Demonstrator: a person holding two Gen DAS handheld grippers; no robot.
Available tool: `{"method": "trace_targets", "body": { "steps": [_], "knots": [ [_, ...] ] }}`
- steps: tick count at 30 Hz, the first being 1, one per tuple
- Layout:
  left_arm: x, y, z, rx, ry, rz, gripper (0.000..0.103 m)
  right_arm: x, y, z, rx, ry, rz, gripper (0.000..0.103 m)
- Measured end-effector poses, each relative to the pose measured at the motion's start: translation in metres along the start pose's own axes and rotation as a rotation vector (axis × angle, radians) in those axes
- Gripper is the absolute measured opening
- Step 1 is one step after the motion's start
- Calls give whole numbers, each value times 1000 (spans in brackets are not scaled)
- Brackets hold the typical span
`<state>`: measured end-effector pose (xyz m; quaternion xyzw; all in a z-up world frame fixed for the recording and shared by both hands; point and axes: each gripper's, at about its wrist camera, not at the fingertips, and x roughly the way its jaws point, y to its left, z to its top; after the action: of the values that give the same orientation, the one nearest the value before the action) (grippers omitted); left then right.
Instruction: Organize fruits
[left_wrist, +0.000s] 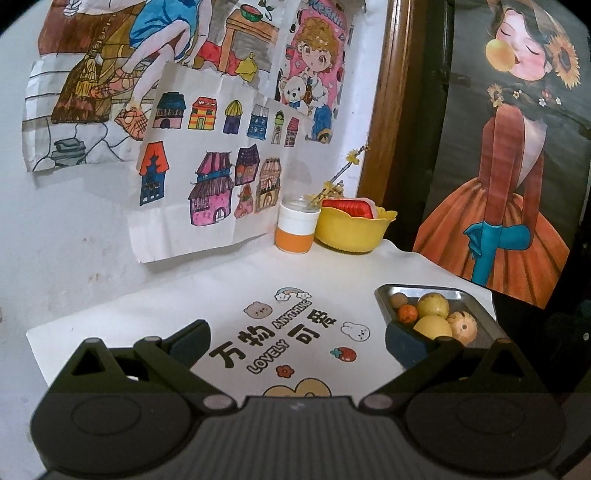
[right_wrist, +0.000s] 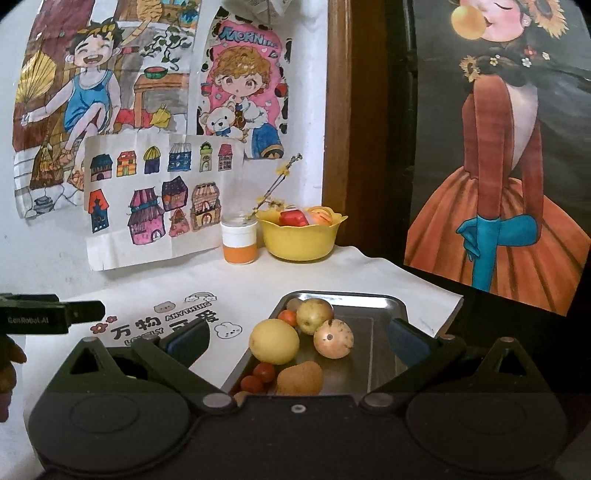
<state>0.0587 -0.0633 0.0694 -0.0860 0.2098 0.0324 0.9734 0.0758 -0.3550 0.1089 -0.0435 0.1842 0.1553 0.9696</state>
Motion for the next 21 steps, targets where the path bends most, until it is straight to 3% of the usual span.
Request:
{"method": "trace_targets", "body": {
  "steps": [10, 21],
  "knots": [
    [4, 9, -11, 10, 24, -31, 103, -10, 12, -11, 34, -9, -79, 102],
    [1, 30, -19, 14, 6, -38, 103, -15, 55, -27, 31, -20, -111, 102]
  ]
}}
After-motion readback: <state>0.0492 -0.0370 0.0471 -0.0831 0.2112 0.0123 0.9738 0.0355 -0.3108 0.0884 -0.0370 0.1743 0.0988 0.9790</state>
